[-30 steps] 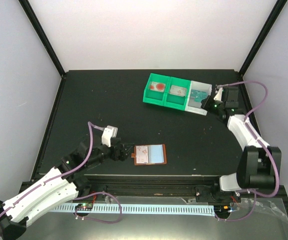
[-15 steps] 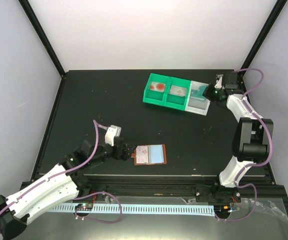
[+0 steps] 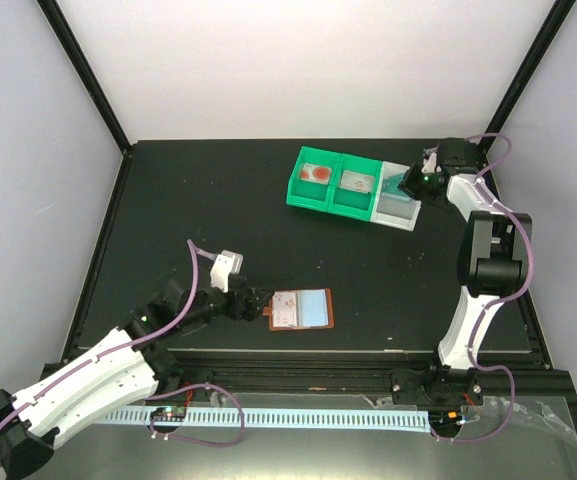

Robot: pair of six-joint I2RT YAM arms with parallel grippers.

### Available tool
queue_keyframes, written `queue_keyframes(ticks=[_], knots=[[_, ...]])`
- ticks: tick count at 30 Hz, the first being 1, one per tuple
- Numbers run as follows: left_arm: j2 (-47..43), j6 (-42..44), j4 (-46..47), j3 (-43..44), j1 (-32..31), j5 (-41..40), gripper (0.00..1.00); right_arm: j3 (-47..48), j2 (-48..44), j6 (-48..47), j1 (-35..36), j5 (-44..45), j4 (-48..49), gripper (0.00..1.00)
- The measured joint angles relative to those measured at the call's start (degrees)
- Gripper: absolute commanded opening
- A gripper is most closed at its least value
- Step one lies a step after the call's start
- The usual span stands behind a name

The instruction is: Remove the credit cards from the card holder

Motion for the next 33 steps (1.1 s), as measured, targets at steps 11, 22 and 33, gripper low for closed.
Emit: queue_keyframes(ticks=[11,22,33], knots=[[2.8,-0.17,0.48,0.02,0.28,0.24,0.99,5.84,7.56,-1.07,0.04,-1.2,-1.49,0.05],[5.57,-0.44,0.68,0.35,0.66,0.63,0.99,9.25,9.49,-2.19,0.04,-0.87,-3.48,0.09],[5.62,-0.9,0.96,0.35,0.76,1.46,0.99,12.09,9.81,-2.47,0.04,1.9,-4.79,0.21]])
